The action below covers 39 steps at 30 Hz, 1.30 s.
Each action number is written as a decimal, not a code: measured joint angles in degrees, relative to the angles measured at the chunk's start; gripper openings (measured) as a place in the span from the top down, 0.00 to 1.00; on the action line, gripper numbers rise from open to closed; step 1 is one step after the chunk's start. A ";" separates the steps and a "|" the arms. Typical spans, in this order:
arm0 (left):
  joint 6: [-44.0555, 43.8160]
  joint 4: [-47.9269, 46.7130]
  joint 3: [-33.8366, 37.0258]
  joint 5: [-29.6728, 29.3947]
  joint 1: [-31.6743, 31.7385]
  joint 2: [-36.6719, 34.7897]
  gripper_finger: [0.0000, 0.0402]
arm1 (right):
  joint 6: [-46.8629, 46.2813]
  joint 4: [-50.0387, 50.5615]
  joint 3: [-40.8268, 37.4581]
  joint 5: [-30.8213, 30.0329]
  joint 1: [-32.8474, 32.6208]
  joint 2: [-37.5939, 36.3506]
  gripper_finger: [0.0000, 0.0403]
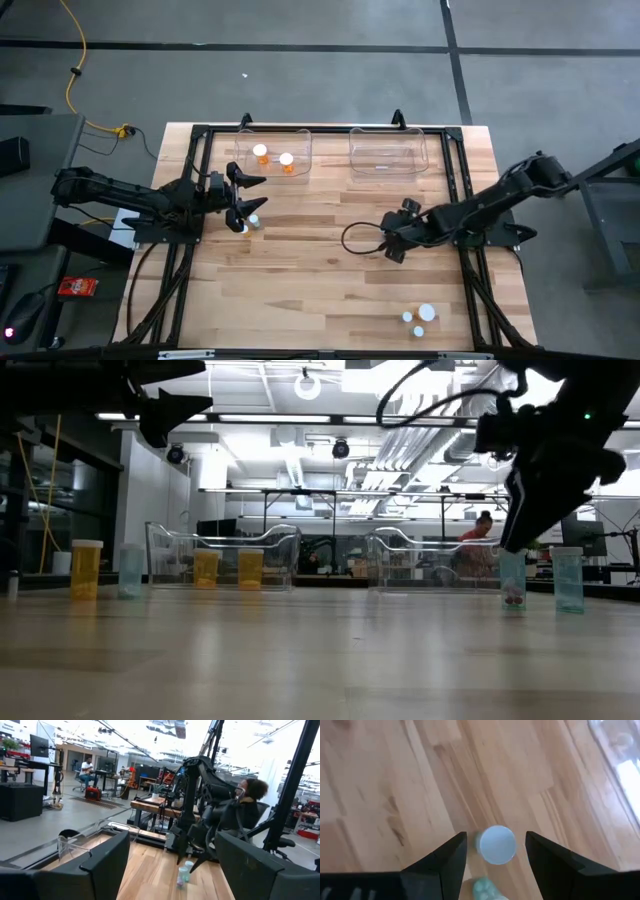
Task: Pick and place medicine bottles into bin by pill shape (circle, oval)
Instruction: Put the top blue capsule bottle into the left transparent bin
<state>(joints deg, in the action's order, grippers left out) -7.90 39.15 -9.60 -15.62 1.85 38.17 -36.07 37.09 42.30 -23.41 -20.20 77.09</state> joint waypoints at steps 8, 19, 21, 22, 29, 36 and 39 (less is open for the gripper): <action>0.00 -0.32 -0.01 0.00 0.00 0.00 0.30 | 2.04 -0.89 0.00 4.56 2.18 3.72 0.51; 0.00 -0.31 -0.01 0.01 0.00 0.00 0.30 | 3.14 -1.82 0.00 4.94 2.23 3.97 0.69; 0.00 -0.30 -0.01 0.00 0.00 0.00 0.30 | 3.20 -1.82 0.00 4.93 2.23 3.95 0.72; 0.00 -0.30 -0.02 0.01 0.00 0.00 0.30 | 3.55 -1.85 0.00 4.95 2.23 3.95 0.73; -0.36 -0.27 -0.03 -0.19 0.00 0.00 0.30 | 6.76 -5.13 0.00 4.90 2.23 2.83 0.75; -2.40 -0.08 -0.07 -6.27 0.00 4.36 0.30 | 18.78 -25.97 0.00 4.66 5.78 2.07 0.75; -1.75 1.76 -0.12 -6.19 0.00 7.90 0.30 | 25.08 -36.43 -0.01 7.22 8.66 2.05 0.75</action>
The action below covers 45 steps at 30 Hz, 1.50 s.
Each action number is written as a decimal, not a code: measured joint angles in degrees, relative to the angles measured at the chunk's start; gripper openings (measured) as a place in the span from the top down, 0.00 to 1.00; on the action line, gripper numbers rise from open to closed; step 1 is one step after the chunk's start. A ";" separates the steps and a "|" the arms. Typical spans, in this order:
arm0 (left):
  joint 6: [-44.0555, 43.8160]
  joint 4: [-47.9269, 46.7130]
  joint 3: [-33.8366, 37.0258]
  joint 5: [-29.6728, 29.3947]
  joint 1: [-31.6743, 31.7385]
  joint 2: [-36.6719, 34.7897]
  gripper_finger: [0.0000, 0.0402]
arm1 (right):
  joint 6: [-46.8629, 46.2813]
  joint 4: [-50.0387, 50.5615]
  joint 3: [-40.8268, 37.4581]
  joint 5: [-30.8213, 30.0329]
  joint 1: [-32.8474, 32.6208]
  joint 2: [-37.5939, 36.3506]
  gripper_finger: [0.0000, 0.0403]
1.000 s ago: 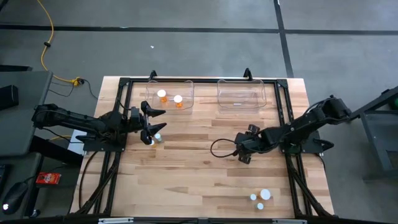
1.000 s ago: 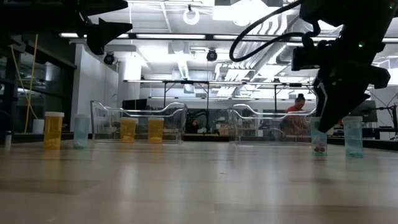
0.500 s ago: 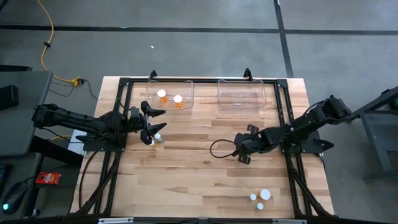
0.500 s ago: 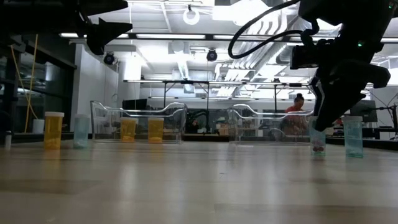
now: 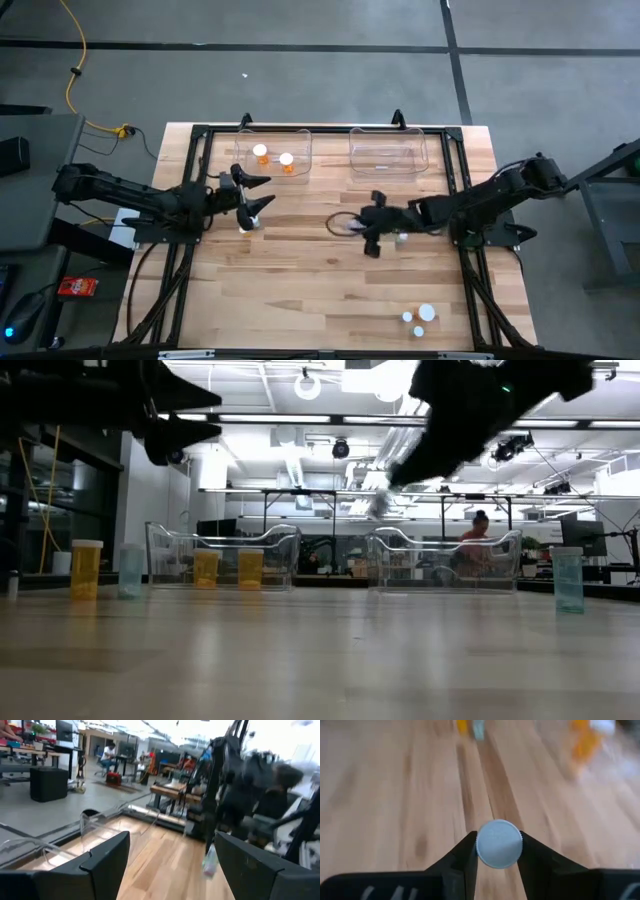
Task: Pick and place medicine bottles into bin by pill shape (circle, oval)
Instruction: Put the top blue capsule bottle into the left transparent bin
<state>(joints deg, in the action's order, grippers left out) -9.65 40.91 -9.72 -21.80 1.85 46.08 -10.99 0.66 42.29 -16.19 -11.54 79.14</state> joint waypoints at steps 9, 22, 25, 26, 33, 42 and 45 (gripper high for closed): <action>4.30 0.15 -6.82 1.51 0.00 14.73 0.30 | 8.37 -18.38 0.01 10.19 6.51 1.47 0.75; 9.88 0.16 -19.52 9.04 0.00 36.51 0.30 | 12.54 -29.78 -0.03 11.96 7.36 7.45 0.75; 9.88 0.09 -21.48 10.67 0.00 39.30 0.30 | 13.05 -30.38 -0.03 11.94 7.45 7.78 0.75; 9.86 0.12 -21.93 11.29 0.00 39.95 0.30 | 13.41 -30.73 -0.03 11.94 7.47 7.85 0.75; 8.77 0.10 -24.06 14.75 -0.02 42.54 0.30 | 14.04 -31.77 -0.03 12.59 7.42 7.91 0.75; 8.35 0.12 -24.39 14.80 -0.04 42.54 0.41 | 14.02 -32.12 -0.03 13.14 7.42 7.91 0.75; 8.31 0.13 -24.39 14.79 -0.02 42.54 0.49 | 14.02 -32.12 -0.03 13.10 7.42 7.91 0.75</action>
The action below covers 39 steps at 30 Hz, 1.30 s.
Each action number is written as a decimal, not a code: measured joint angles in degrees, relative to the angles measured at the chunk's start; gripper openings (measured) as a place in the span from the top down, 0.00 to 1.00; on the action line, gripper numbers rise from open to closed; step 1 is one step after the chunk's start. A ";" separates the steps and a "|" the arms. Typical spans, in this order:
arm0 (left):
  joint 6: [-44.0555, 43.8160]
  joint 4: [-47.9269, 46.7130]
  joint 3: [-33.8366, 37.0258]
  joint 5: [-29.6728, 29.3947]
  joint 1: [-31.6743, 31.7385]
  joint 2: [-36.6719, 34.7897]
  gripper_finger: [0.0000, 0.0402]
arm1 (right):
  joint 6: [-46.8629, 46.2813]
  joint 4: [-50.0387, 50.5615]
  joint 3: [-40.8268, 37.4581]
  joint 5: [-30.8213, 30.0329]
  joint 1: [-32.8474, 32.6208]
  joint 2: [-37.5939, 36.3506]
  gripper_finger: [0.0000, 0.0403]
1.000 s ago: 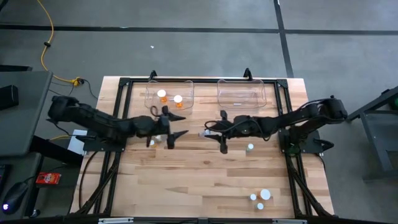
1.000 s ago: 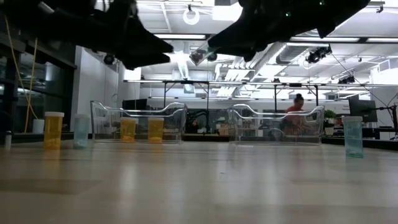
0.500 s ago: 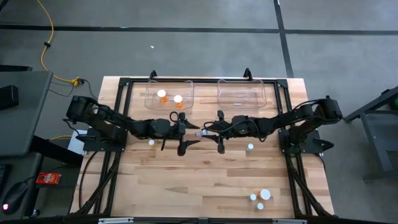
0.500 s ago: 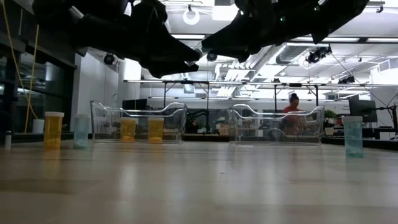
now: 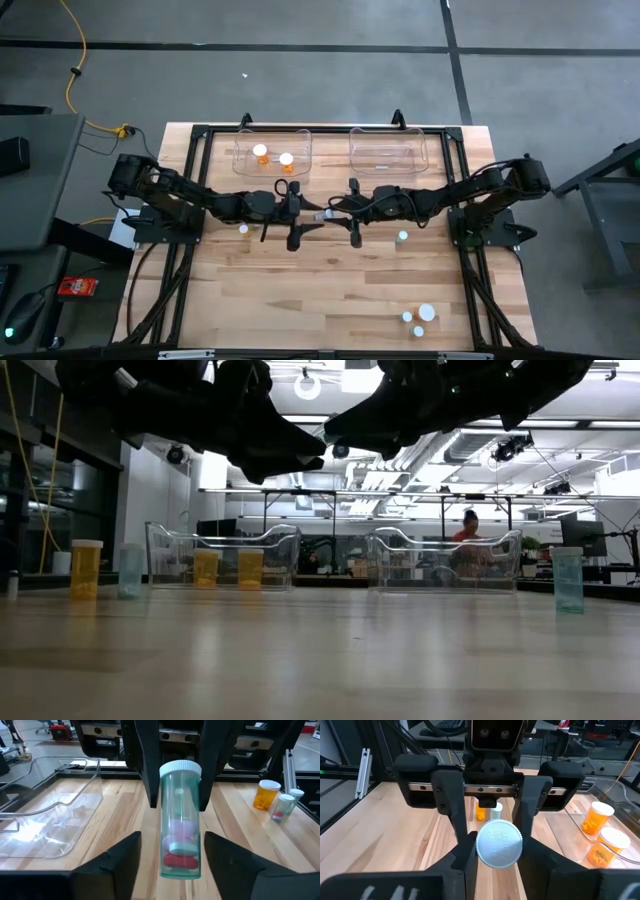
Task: Pick and place medicine bottles into bin by pill shape (circle, oval)
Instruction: Put the top blue capsule bottle into the left transparent bin
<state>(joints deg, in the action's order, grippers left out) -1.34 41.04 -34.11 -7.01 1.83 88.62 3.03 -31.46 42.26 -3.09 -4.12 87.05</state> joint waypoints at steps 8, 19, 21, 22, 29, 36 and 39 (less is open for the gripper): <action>-0.16 0.81 0.00 -0.09 0.00 0.00 0.71 | 0.00 0.02 0.00 -0.19 0.00 0.00 0.75; -0.13 0.81 0.02 -0.13 0.02 0.00 0.78 | -1.21 0.04 0.00 -0.11 0.00 0.00 0.69; -0.16 0.74 0.02 -0.78 0.02 0.00 0.77 | -1.07 0.13 0.00 -1.14 0.00 -0.21 0.65; -0.12 0.53 0.02 -1.33 0.02 0.00 0.77 | -1.07 0.11 0.00 -2.22 0.00 -0.47 0.62; 0.05 -8.76 0.09 -10.42 0.02 -4.70 0.77 | 3.19 1.97 0.00 -6.65 0.02 -6.38 0.46; 5.41 -23.54 0.09 -27.62 1.56 -16.87 0.77 | 6.16 7.89 0.02 -11.05 0.02 -12.19 0.43; 6.64 -29.62 -0.08 -31.04 6.31 -21.15 0.77 | 6.23 9.49 0.02 -12.72 0.20 -12.28 0.43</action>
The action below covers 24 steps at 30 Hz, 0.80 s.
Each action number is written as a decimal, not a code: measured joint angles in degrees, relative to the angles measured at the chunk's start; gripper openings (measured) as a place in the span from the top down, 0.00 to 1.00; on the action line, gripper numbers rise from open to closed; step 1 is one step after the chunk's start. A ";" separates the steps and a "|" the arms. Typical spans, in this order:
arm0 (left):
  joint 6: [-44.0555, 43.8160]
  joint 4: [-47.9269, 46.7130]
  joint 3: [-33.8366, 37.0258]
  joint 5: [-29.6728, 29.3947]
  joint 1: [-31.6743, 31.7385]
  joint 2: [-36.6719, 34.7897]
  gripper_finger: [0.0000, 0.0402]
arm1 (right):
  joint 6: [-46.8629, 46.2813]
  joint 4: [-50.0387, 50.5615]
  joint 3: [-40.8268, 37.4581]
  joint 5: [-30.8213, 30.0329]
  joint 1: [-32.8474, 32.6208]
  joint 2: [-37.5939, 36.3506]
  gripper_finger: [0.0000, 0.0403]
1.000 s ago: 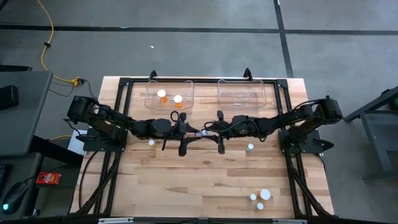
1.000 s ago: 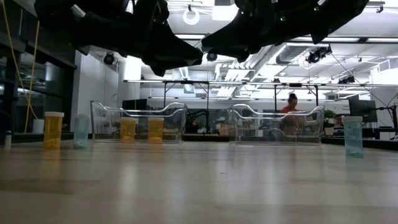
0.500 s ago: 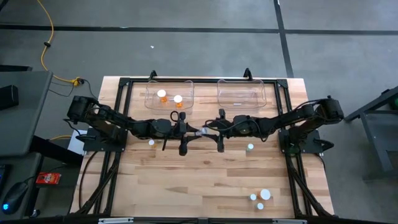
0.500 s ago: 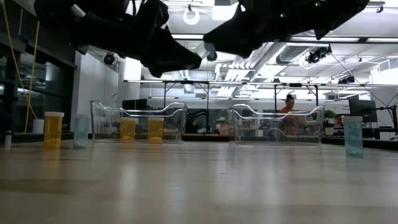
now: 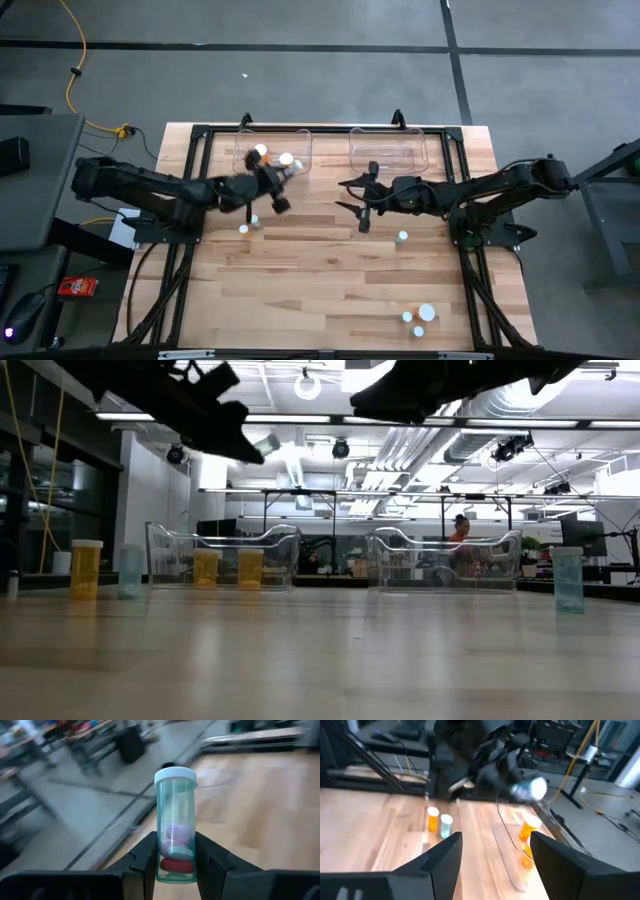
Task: Pick and place medicine bottles into bin by pill shape (circle, oval)
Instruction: Put the top blue capsule bottle into the left transparent bin
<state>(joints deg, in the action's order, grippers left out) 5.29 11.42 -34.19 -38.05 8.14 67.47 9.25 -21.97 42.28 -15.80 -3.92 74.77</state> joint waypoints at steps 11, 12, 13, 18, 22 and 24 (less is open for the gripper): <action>-6.59 -29.90 -10.13 21.37 25.24 5.79 0.77 | -1.75 2.07 0.00 -0.57 3.52 3.92 0.43; -6.62 -31.89 -10.98 21.32 26.26 7.38 0.77 | -1.97 1.71 0.00 -0.64 3.74 4.30 0.43; -6.66 -33.27 -11.67 21.02 27.08 9.09 0.77 | -2.45 1.34 0.03 -0.55 4.04 4.59 0.43; -6.70 -34.03 -12.77 20.72 29.53 15.12 0.77 | -4.33 2.16 0.02 -0.54 4.83 4.96 0.43; -7.34 -33.57 -12.89 18.81 30.18 18.28 0.77 | -4.39 2.04 0.02 -0.53 4.81 4.96 0.43; -7.73 -33.48 -12.90 18.65 30.47 19.10 0.77 | -4.37 2.02 0.02 -0.52 4.80 4.98 0.43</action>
<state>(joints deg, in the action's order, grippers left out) -2.44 -22.06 -47.09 -19.40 38.61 86.57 4.89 -19.95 42.30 -16.33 0.89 79.75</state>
